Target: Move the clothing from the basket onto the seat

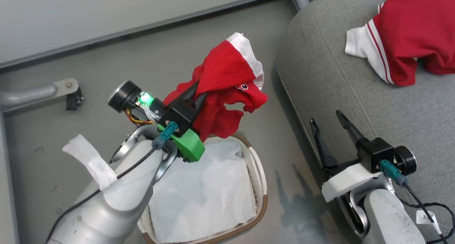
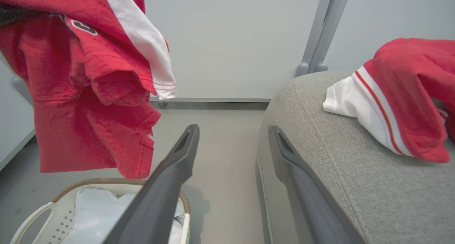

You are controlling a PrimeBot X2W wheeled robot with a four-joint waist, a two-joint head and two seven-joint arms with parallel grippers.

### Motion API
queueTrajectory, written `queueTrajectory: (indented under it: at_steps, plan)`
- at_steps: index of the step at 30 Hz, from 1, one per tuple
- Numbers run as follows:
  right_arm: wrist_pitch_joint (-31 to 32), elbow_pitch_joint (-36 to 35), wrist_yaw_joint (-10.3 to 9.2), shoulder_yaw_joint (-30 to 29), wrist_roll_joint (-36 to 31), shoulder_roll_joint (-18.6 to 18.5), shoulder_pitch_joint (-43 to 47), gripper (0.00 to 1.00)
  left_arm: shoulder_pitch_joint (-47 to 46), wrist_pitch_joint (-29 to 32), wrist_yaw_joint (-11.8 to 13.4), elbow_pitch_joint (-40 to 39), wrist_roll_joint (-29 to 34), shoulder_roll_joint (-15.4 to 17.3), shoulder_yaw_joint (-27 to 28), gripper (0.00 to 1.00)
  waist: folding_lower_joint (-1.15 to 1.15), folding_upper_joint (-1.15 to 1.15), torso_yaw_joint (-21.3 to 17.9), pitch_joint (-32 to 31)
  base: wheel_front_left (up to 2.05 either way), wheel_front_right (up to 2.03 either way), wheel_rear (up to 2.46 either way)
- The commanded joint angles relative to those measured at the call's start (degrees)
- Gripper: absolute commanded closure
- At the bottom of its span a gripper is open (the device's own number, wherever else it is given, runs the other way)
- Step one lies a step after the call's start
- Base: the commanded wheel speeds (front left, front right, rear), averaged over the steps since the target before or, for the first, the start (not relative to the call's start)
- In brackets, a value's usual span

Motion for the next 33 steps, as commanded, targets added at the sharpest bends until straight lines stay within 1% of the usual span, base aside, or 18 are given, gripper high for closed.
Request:
queueTrajectory:
  at_steps: [1, 8, 12, 14, 20, 26, 29, 33]
  plan:
    - [-0.28, 0.49, -0.08, 0.29, -0.16, -0.26, 1.64, 0.00, -1.83, -0.02, -0.19, 0.20, -0.41, 0.63, -0.93, 1.00, 0.00, 0.00, 4.52, -10.30, 0.00, 0.00, 0.00]
    - [-0.28, 2.07, -0.08, 2.34, 0.01, -0.26, 4.06, 0.00, -9.34, -0.02, -0.19, 0.62, -4.16, 1.72, -6.67, 1.00, 0.00, 0.00, 5.29, -16.98, 0.00, 0.00, 0.00]
    - [-0.28, 2.22, -0.08, 3.76, 0.11, -0.24, 4.21, 0.00, -13.43, -0.02, -0.19, 0.67, -6.44, 1.61, -8.98, 1.00, 0.00, 0.00, 5.61, -18.82, 0.00, 0.00, 0.00]
    - [-0.28, 2.78, -0.08, 5.73, 0.32, -0.22, 3.85, 0.00, -15.85, -0.01, -0.19, 0.84, -7.41, 1.14, -10.25, 1.00, 0.00, 0.00, 5.87, -19.74, 0.00, 0.00, 0.00]
    - [-0.28, 3.79, -0.08, 10.72, 2.50, -0.23, 2.18, 0.00, -18.53, 0.00, -0.20, 1.50, -9.96, -0.29, -12.47, 1.00, 0.00, 0.00, 6.66, -20.89, 0.00, 0.00, 0.00]
    - [-0.28, 4.69, -0.08, 15.11, 4.80, -0.27, 0.28, 0.00, -19.51, 0.00, -0.09, 1.39, -10.62, -0.96, -14.33, 1.00, 0.00, 0.00, 7.38, -21.53, 0.00, 0.00, 0.00]
    - [-0.28, 6.33, -0.08, 17.08, 6.80, -0.23, -1.59, 0.00, -20.07, 0.00, -0.09, 0.93, -11.09, -1.46, -15.42, 1.00, 0.00, 0.00, 7.90, -21.63, 0.00, 0.00, 0.00]
    - [-0.28, 9.80, -0.08, 18.48, 7.77, -0.25, -5.43, 0.00, -20.61, 0.00, -0.09, 0.43, -11.85, -2.49, -16.90, 1.00, 0.00, 0.00, 8.69, -21.62, 0.00, 0.00, 0.00]
